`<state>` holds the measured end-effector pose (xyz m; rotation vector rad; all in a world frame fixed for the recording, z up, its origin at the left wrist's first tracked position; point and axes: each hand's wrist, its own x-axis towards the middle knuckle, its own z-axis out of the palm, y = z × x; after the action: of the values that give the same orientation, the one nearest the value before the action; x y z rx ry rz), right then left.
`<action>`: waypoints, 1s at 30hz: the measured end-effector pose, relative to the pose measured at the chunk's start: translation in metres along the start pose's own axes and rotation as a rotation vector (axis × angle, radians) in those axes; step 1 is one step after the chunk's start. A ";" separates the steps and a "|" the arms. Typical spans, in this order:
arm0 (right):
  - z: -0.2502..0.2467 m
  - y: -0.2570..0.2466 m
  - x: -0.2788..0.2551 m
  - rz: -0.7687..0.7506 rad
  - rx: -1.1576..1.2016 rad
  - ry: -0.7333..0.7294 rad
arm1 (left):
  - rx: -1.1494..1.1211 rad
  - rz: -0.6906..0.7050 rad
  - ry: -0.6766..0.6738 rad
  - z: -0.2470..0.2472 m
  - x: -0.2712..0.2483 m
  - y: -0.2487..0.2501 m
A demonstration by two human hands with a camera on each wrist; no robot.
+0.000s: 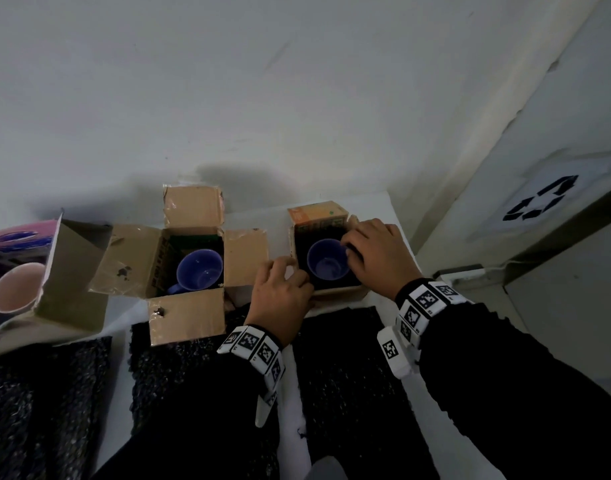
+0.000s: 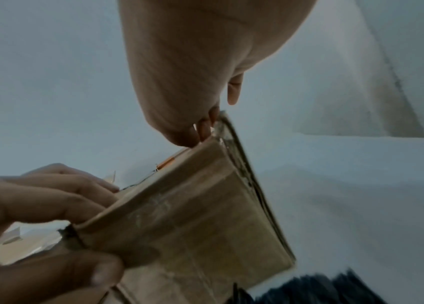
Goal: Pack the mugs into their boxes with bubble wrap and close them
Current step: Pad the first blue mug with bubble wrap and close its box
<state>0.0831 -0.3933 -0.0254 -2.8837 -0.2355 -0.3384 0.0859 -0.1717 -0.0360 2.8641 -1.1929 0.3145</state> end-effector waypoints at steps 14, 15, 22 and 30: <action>0.019 -0.047 -0.147 0.266 0.026 -0.392 | -0.140 -0.146 0.000 -0.008 -0.055 0.035; 0.023 -0.050 -0.154 0.298 0.004 -0.448 | -0.129 -0.147 -0.025 -0.007 -0.065 0.039; 0.018 -0.064 -0.164 0.234 0.045 -0.255 | -0.139 -0.096 -0.162 -0.007 -0.096 0.061; -0.023 -0.074 -0.163 0.212 0.506 -0.121 | -0.106 0.102 -0.019 -0.024 -0.082 0.071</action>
<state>-0.0913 -0.3495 -0.0288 -2.3988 -0.0261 -0.0520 -0.0243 -0.1624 -0.0322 2.7280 -1.3198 0.2202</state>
